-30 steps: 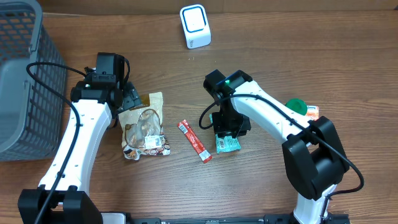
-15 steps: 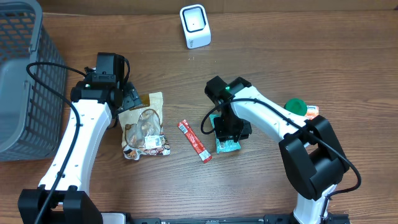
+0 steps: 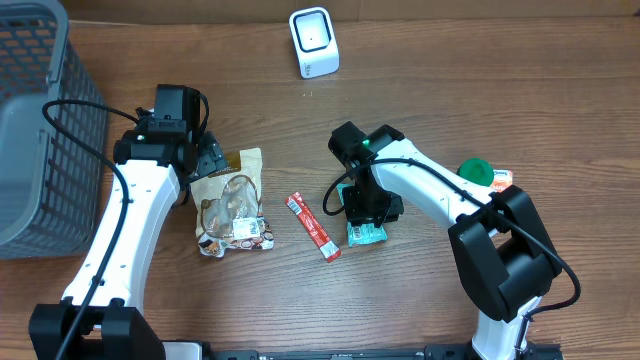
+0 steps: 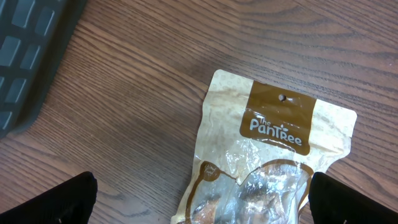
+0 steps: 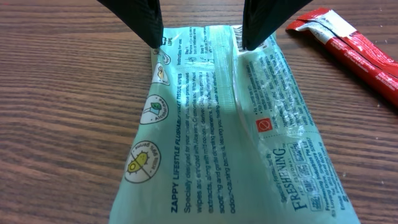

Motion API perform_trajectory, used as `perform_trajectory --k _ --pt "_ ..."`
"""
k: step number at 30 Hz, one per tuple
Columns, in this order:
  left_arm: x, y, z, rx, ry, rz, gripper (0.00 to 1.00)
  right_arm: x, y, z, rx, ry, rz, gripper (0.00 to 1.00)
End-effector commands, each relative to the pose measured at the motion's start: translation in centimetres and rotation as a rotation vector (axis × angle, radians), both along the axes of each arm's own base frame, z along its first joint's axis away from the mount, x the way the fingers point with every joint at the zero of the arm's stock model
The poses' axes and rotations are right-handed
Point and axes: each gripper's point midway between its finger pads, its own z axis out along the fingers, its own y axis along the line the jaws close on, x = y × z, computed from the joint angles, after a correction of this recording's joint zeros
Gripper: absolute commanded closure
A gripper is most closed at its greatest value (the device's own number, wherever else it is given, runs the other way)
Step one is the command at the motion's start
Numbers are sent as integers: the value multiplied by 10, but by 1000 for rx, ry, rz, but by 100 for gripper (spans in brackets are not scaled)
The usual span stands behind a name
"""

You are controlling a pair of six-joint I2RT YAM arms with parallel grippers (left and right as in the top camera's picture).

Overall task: Scan the item barcode
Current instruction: 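Move the right gripper left and grasp the green-and-white packet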

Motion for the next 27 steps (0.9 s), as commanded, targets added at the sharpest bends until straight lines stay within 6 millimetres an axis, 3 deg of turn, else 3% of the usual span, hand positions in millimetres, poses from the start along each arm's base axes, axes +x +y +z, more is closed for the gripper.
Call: perform_trajectory --k 1,22,27 --pt "3 -1 12 0 -32 -8 0 -2 -1 0 -5 -3 5 58" --pt "3 -1 12 0 -32 -8 1 -5 5 0 -4 -5 23 58" --pt "3 -1 12 0 -32 -8 0 -9 4 -11 -4 -7 32 57"
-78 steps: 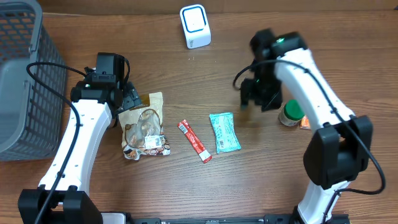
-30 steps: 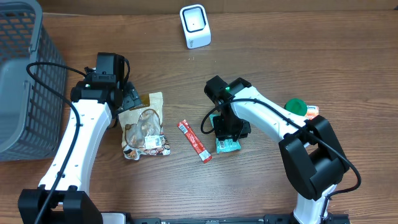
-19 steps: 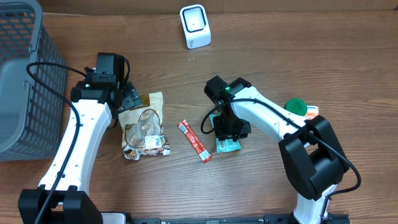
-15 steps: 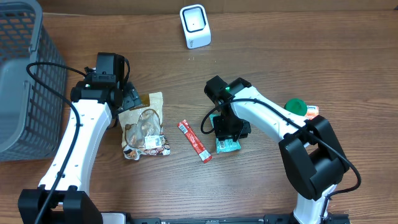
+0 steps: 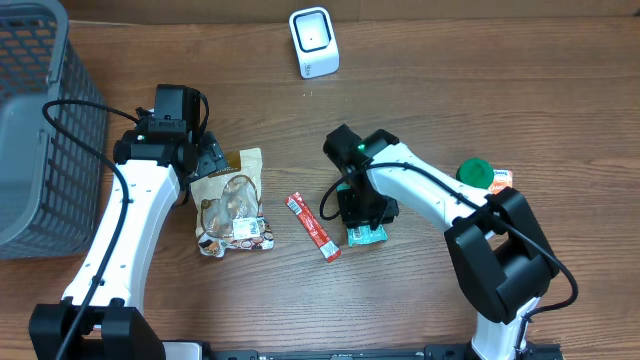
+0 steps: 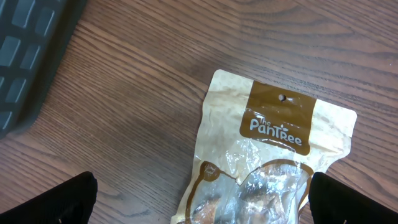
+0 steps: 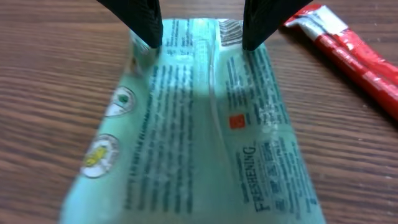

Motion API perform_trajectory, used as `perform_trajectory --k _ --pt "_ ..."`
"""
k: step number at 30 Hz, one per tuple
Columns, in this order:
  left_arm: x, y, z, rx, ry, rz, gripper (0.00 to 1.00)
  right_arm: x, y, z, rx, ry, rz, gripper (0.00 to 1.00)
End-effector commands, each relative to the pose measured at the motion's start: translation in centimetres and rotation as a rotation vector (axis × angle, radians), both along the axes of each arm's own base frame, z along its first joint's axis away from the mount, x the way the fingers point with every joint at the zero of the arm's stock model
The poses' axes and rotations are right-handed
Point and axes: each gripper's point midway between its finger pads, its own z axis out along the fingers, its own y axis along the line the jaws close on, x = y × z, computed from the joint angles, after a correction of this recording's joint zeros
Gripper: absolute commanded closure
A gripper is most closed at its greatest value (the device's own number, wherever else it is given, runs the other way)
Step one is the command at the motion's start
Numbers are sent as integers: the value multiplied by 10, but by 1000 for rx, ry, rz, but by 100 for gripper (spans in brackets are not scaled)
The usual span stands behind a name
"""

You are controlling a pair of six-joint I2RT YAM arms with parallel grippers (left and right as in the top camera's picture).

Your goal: Scan the item barcode

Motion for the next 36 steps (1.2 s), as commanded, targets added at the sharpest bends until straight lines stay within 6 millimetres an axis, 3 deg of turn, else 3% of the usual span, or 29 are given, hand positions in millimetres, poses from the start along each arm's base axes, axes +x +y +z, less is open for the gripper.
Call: perform_trajectory --k 1,6,8,10,13,18,24,29,31,34,36 --pt "3 -1 12 0 -32 -8 0 -7 -5 -8 -17 7 7 57" --pt "3 -1 12 0 -32 -8 0 -10 -7 -20 -12 0 7 57" --pt "3 -1 12 0 -32 -8 0 -13 -9 -23 -17 8 7 53" --pt "3 -1 12 0 -32 -8 1 -14 -10 -24 -19 12 7 38" --pt "3 -1 12 0 -32 -8 0 -12 -8 -23 -12 5 6 37" --pt "3 -1 12 0 -32 -8 0 0 8 -7 44 -12 2 32" --pt "3 -1 12 0 -32 -8 0 15 19 30 59 -34 3 26" --pt "3 -1 12 0 -32 -8 1 8 14 42 33 2 2 26" --pt "3 -1 12 0 -32 -8 0 3 10 41 19 22 1 36" --pt "3 -1 12 0 -32 -8 1 -6 7 34 0 47 5 64" --pt "3 -1 12 0 -32 -8 0 -11 4 29 -11 61 7 65"
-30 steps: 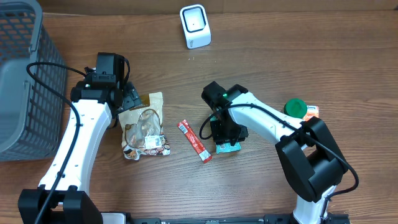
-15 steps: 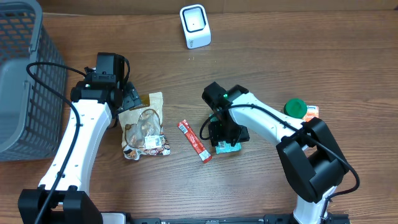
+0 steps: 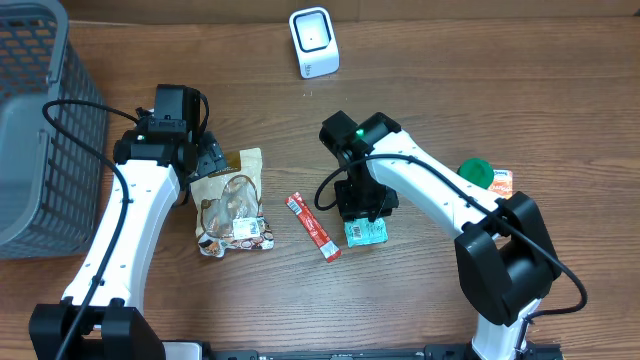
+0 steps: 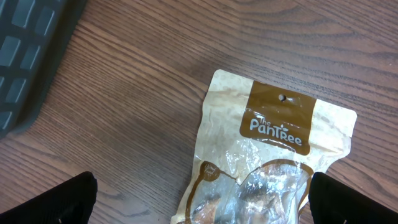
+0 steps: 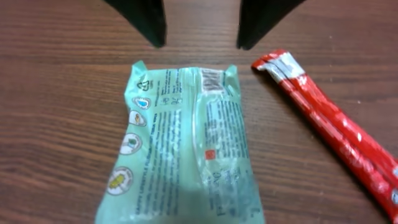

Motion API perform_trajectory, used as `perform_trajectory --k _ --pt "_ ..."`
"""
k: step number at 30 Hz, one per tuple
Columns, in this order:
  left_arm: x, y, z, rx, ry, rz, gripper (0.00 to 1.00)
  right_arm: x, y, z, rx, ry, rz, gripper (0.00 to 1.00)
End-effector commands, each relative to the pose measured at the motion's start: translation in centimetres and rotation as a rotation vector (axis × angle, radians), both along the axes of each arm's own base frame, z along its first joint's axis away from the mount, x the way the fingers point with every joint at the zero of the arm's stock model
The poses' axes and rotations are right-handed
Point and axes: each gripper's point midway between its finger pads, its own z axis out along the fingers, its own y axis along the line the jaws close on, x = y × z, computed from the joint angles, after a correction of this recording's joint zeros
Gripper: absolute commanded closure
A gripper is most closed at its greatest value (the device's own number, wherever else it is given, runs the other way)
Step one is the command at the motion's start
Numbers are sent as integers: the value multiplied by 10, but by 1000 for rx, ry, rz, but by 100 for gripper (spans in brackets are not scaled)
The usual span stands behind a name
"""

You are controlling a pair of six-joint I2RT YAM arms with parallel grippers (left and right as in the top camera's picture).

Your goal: Scan the item barcode

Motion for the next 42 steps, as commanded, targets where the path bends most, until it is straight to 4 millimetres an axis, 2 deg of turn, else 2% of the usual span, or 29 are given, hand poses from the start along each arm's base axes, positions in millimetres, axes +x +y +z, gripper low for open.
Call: perform_trajectory --k 1,5,7,15,39,42 --pt "3 -1 12 0 -32 -8 0 -13 -4 -12 -25 37 10 64" --pt "3 -1 12 0 -32 -8 1 -18 -8 -24 -31 45 11 53" --pt "3 -1 12 0 -32 -8 0 -19 -9 -29 -31 43 11 51" --pt "3 -1 12 0 -32 -9 1 -19 -15 -41 -52 23 16 51" --pt "3 -1 12 0 -32 -8 0 -21 -16 -55 -77 52 19 51" --pt "3 -1 12 0 -32 -8 0 -22 -15 -55 -70 58 17 48"
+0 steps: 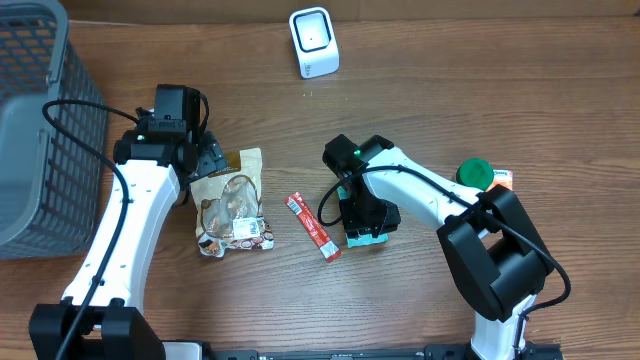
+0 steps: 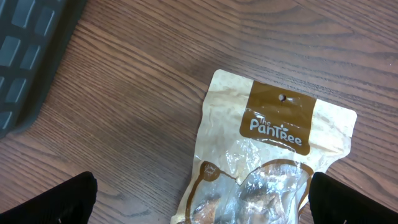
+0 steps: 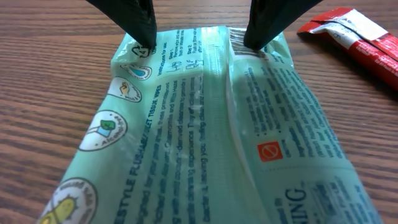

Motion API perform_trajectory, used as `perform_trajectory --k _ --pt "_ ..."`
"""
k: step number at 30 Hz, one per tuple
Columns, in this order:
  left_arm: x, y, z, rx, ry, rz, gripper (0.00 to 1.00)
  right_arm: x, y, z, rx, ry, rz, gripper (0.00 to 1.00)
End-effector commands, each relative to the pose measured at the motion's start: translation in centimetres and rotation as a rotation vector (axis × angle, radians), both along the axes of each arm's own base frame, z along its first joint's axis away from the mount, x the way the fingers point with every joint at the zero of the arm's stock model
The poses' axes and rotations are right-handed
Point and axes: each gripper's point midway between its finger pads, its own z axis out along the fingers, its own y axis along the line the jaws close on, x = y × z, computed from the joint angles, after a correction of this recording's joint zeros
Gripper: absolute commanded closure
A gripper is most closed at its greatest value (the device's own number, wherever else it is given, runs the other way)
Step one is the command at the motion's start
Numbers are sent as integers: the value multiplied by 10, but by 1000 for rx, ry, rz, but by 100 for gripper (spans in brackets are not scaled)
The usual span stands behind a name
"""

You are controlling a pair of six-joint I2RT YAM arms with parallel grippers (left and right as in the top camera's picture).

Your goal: Scan the item barcode

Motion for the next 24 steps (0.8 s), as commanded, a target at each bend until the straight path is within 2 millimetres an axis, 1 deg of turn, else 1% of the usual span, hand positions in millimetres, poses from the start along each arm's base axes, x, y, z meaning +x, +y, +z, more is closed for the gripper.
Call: perform_trajectory --k 1,6,10,17,21,24 --pt "3 -1 12 0 -33 -8 0 -5 0 -7 -10 23 -1 46" --pt "3 -1 12 0 -33 -8 0 -5 0 -7 -9 24 -1 36" --pt "3 -1 12 0 -33 -8 0 -5 0 -7 -9 25 -1 32" --pt "3 -1 12 0 -33 -8 0 -5 0 -7 -8 24 -1 19" --pt "3 -1 12 0 -33 -8 0 -1 2 -4 -1 16 0 16" --pt "3 -1 12 0 -33 -8 1 6 5 6 7 6 -2 16"
